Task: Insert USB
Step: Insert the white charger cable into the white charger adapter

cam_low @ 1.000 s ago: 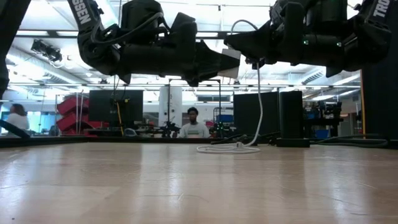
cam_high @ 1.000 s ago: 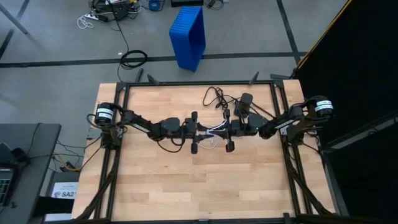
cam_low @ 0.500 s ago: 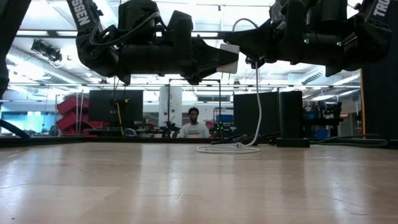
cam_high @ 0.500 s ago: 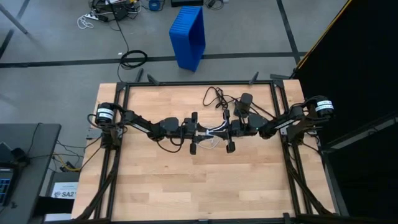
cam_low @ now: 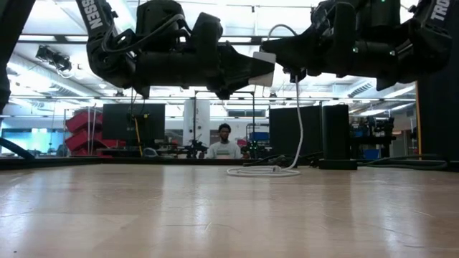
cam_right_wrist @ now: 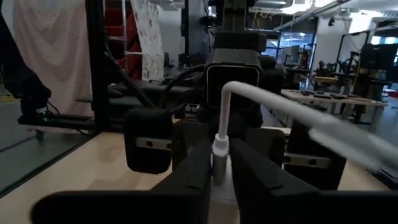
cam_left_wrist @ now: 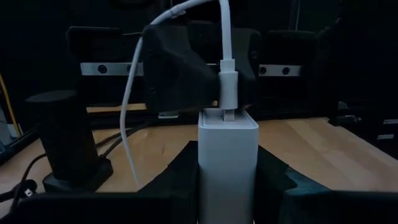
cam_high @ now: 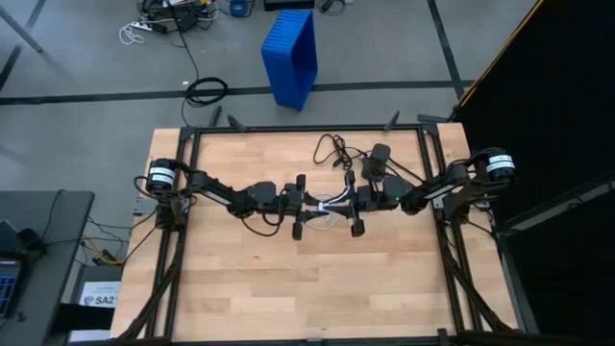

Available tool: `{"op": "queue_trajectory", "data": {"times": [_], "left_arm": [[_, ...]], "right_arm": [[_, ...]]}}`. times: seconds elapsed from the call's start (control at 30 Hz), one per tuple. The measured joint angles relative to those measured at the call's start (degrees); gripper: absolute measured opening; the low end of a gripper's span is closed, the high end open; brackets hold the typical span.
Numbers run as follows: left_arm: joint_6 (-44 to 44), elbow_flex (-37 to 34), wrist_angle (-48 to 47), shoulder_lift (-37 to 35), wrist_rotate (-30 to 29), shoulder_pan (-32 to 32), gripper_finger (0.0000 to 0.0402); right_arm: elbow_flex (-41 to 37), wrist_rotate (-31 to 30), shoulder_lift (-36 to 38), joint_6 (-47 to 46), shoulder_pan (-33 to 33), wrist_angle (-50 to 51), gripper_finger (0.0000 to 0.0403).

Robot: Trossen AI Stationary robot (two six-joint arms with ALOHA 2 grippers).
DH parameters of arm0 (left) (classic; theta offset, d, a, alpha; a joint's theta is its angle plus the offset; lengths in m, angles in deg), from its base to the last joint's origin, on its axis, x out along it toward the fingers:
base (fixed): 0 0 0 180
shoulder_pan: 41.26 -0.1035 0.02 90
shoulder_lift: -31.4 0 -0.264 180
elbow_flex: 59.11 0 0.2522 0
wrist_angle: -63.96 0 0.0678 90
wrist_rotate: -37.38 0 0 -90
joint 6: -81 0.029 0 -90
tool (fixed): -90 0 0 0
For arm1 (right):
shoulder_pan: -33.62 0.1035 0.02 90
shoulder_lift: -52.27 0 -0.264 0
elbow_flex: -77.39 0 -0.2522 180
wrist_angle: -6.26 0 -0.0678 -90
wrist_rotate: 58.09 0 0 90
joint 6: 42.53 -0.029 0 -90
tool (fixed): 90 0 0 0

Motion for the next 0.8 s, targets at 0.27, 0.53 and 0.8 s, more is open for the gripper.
{"op": "queue_trajectory", "data": {"times": [0.27,0.53,0.8], "left_arm": [[-0.1,0.2,0.1,-0.3,-0.1,0.1,0.007],[-0.3,0.3,0.4,-0.3,-0.6,0.0,0.007],[-1.4,0.3,-0.2,-0.3,-0.8,0.0,0.007]], "right_arm": [[0.0,-0.7,0.0,-1.7,-0.1,-3.3,0.0127],[0.5,0.1,0.0,-3.3,-0.1,-4.8,0.0134],[2.3,0.5,0.0,-4.9,-0.1,-4.9,0.0129]]}}
